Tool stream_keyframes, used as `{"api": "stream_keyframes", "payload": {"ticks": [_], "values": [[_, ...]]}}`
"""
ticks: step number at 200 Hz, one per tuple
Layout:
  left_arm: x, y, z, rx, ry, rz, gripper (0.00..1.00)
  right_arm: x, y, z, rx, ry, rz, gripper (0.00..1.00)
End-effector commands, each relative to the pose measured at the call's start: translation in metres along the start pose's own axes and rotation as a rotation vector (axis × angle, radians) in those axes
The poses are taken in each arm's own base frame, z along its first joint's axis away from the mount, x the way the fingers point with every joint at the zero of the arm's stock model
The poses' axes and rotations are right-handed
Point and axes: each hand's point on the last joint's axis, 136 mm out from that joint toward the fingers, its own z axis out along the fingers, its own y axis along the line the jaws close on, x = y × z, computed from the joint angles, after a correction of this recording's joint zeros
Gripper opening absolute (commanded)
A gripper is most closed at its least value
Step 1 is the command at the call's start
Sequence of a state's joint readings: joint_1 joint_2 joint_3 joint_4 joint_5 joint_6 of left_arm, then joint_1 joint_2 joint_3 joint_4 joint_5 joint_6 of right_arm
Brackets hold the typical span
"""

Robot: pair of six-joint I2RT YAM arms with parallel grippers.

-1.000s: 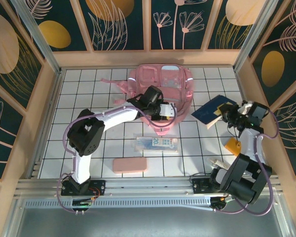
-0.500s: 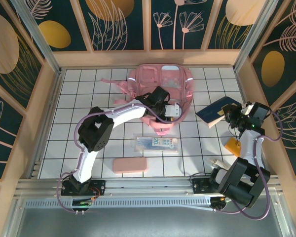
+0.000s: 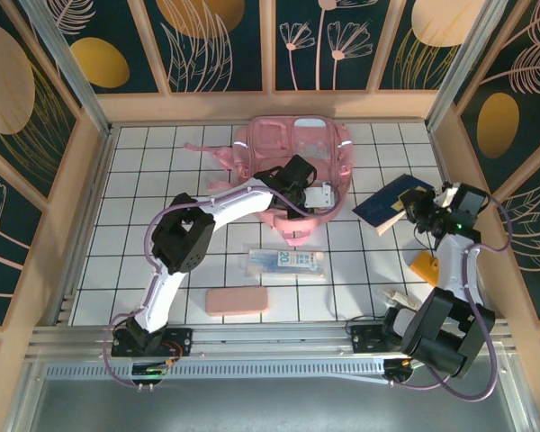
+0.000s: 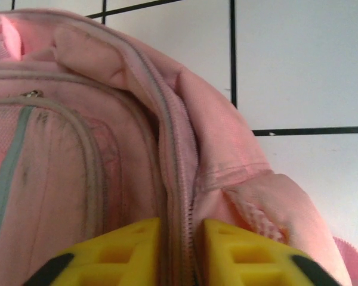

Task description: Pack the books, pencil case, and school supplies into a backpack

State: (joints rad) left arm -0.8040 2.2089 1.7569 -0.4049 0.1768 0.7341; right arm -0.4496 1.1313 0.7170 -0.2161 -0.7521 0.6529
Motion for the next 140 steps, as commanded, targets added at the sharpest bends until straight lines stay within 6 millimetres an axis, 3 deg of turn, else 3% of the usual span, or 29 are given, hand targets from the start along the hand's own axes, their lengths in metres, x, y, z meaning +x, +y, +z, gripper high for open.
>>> {"api": "stream_keyframes", "payload": {"ticks": [1,37,68,84,111,140], "values": [[0.002,0.017,-0.003,-0.053,0.04,-0.05,0.32,-0.003,0.017,-0.001,-0.034,0.008,-0.06,0.0],[-0.025,0.007,-0.019,0.075,-0.055,-0.113,0.49,0.0,0.018,0.0,-0.036,0.023,-0.073,0.0],[-0.019,0.025,-0.008,0.046,-0.018,-0.18,0.43,-0.001,0.018,-0.001,-0.031,0.018,-0.082,0.0],[-0.019,0.017,-0.004,0.086,-0.029,-0.172,0.41,-0.001,0.02,-0.001,-0.032,0.018,-0.087,0.0],[-0.02,0.002,-0.002,0.16,-0.045,-0.182,0.47,-0.002,0.019,-0.001,-0.024,0.018,-0.092,0.0],[-0.019,-0.001,0.004,0.18,-0.045,-0.213,0.52,-0.002,0.016,0.002,-0.019,0.023,-0.085,0.0]]}}
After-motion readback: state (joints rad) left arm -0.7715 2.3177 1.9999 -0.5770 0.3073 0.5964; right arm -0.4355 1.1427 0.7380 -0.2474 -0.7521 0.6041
